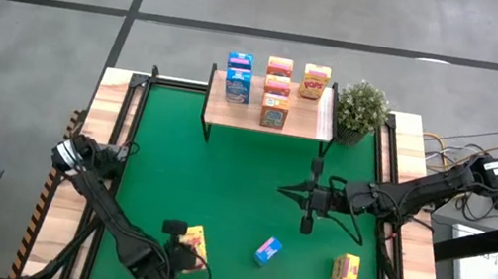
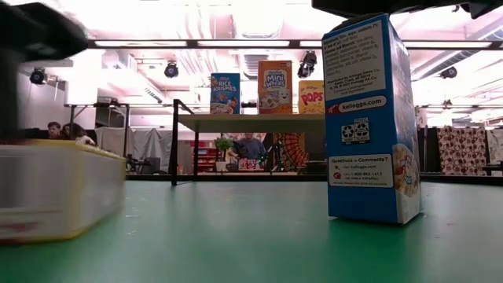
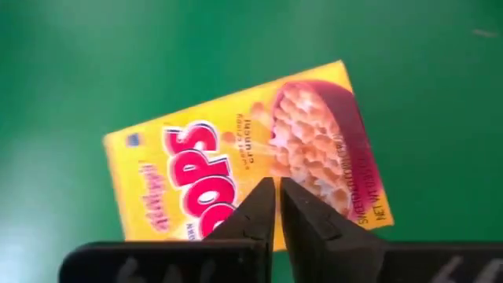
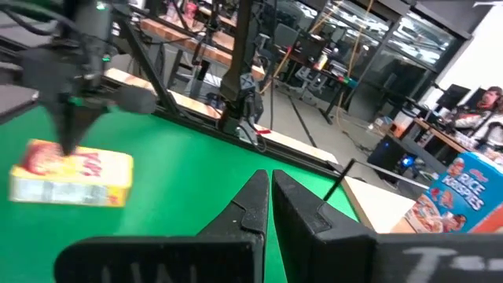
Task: Stack cereal on shelf
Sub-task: Put the left yellow cereal box on the shelf
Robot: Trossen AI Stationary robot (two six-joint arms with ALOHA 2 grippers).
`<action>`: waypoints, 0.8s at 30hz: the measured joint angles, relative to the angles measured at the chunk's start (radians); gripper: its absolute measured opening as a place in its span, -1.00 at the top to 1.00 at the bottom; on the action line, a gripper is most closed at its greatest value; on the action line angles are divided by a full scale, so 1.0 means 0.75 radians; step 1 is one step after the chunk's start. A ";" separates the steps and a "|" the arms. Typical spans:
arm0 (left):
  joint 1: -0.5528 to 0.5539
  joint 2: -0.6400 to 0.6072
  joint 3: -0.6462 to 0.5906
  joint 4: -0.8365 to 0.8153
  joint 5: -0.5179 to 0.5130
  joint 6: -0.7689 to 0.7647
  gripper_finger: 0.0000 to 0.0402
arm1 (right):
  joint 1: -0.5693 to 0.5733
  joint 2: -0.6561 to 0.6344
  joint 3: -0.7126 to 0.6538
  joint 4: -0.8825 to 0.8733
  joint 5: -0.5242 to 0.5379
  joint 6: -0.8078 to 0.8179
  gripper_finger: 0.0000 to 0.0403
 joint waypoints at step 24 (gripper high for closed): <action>-0.008 -0.161 -0.138 0.252 -0.284 0.397 1.00 | 0.024 0.193 0.170 -0.172 0.000 0.318 0.96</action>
